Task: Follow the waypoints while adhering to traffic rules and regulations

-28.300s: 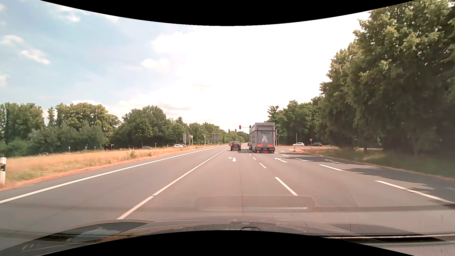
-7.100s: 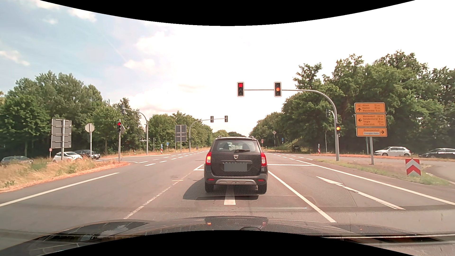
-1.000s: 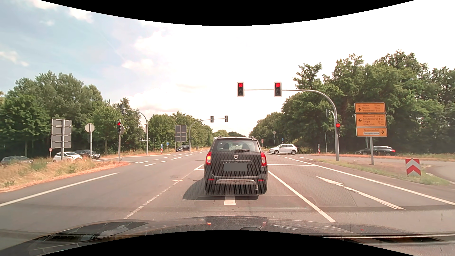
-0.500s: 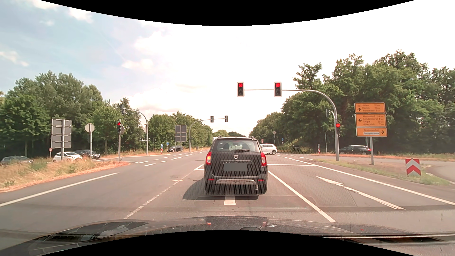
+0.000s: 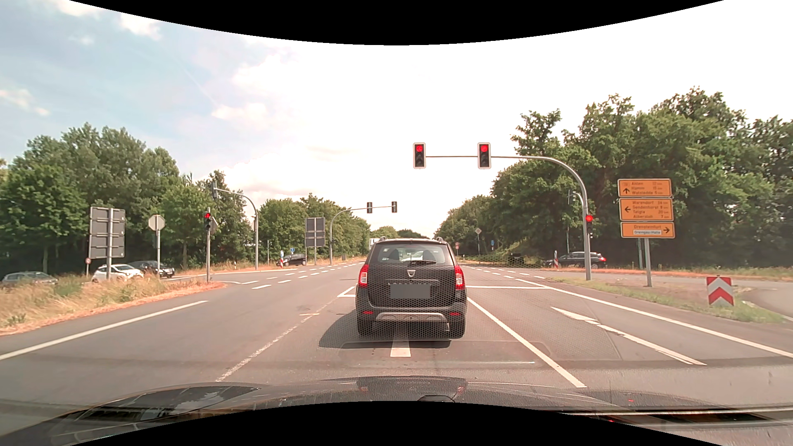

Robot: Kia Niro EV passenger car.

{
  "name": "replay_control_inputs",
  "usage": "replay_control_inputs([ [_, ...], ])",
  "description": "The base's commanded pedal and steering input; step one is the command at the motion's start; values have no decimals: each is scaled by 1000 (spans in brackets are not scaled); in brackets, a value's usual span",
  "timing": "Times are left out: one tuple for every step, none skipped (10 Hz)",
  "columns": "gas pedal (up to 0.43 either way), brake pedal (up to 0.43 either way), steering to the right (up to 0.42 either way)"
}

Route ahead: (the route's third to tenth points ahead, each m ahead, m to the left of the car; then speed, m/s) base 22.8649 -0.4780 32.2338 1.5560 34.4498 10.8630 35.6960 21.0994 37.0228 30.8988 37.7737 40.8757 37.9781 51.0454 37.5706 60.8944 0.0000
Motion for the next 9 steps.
replay_control_inputs([
  [0, 177, -3],
  [0, 177, -3],
  [0, 177, -4],
  [0, 177, -3],
  [0, 177, -4],
  [0, 177, -4],
  [0, 177, -4],
  [0, 177, -4],
  [0, 171, -4],
])
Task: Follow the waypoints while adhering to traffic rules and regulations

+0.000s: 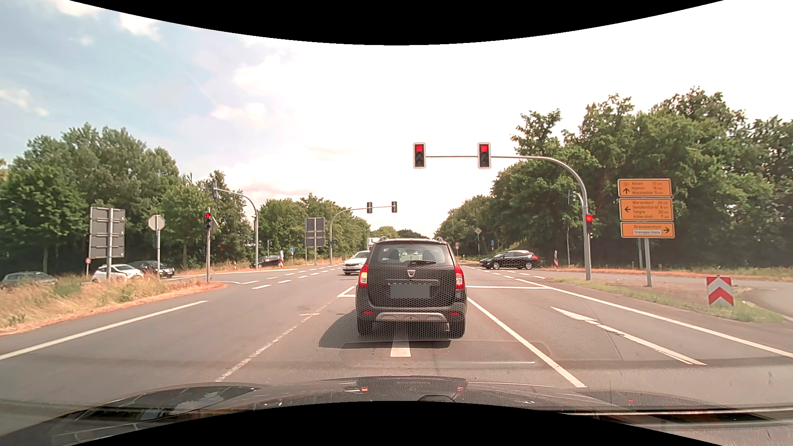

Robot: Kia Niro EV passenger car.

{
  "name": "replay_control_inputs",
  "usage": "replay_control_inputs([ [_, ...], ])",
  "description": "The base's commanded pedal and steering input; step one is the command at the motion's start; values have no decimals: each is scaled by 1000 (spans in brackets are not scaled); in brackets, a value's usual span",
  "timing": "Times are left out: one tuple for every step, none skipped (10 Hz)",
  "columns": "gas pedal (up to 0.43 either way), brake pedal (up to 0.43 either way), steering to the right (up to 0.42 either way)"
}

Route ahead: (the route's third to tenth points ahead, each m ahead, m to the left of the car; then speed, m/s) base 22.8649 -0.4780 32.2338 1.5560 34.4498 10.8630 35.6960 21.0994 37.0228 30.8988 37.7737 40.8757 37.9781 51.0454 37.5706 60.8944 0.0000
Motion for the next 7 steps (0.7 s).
replay_control_inputs([
  [0, 177, -3],
  [0, 177, -3],
  [0, 177, -3],
  [0, 177, -3],
  [0, 177, -3],
  [0, 177, -3],
  [0, 177, -3],
])
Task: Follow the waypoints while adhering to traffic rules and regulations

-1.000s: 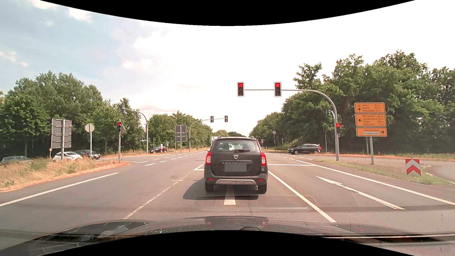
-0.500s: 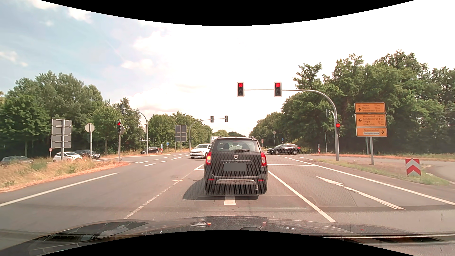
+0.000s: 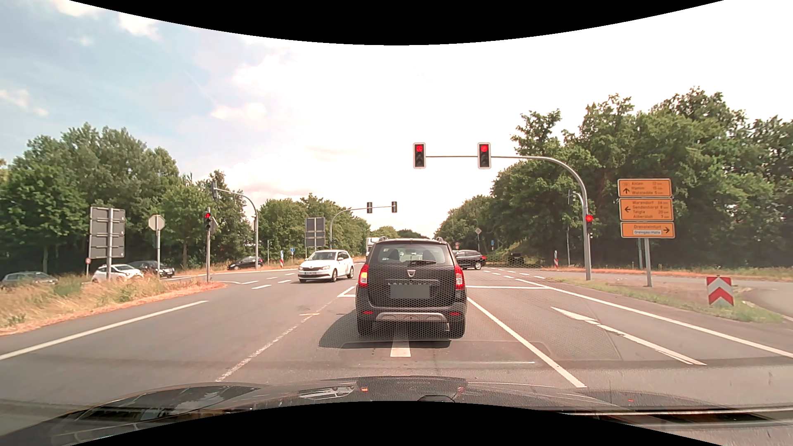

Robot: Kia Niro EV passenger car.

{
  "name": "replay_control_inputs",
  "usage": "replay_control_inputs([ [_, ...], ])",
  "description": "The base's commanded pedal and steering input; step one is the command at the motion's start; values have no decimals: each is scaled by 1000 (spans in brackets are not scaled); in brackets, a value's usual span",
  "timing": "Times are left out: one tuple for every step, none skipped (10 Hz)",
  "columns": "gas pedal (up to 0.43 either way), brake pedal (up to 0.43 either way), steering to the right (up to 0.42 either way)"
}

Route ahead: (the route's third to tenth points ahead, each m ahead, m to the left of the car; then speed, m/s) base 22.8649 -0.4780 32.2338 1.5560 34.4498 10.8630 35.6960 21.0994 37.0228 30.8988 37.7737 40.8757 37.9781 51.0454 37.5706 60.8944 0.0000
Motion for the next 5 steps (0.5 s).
replay_control_inputs([
  [0, 177, -3],
  [0, 177, -3],
  [0, 177, -3],
  [0, 177, -3],
  [0, 177, -3],
])
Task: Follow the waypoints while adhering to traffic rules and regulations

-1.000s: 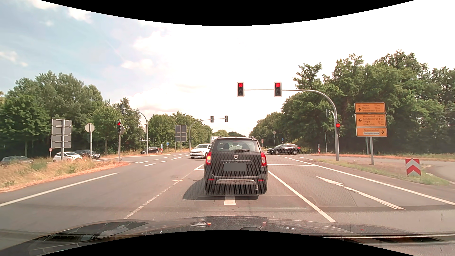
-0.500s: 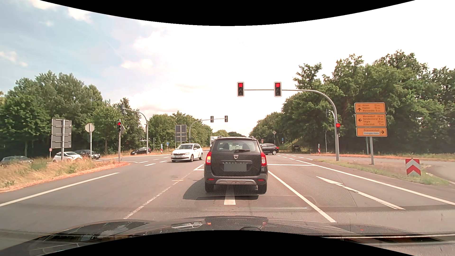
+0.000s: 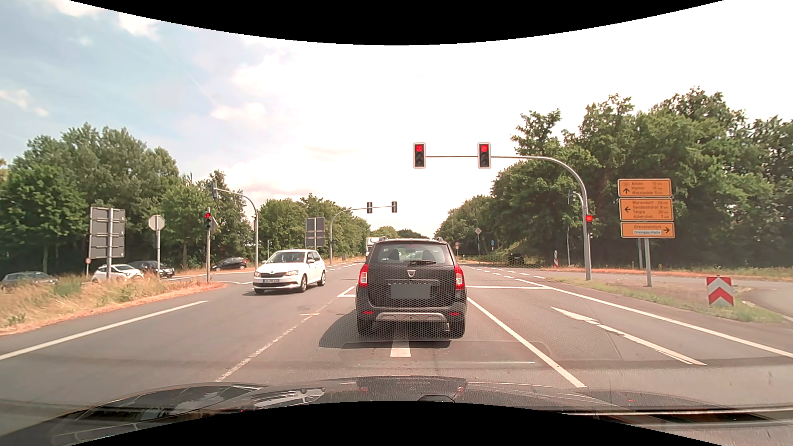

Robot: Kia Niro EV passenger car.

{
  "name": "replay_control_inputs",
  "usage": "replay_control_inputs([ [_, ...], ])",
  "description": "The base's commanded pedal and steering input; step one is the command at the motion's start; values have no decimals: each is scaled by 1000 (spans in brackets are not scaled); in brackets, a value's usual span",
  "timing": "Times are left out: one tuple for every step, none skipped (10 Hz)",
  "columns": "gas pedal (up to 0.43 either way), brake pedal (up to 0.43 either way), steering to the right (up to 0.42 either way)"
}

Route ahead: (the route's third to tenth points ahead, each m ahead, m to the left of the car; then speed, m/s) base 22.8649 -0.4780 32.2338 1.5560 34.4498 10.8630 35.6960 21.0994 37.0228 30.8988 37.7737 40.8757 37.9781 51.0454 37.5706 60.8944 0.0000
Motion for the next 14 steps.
replay_control_inputs([
  [0, 177, -3],
  [0, 177, -3],
  [0, 177, -3],
  [0, 177, -3],
  [0, 177, -3],
  [0, 177, -3],
  [0, 177, -3],
  [0, 177, -3],
  [0, 177, -3],
  [0, 177, -3],
  [0, 177, -3],
  [0, 177, -3],
  [0, 177, -3],
  [0, 177, -3],
])
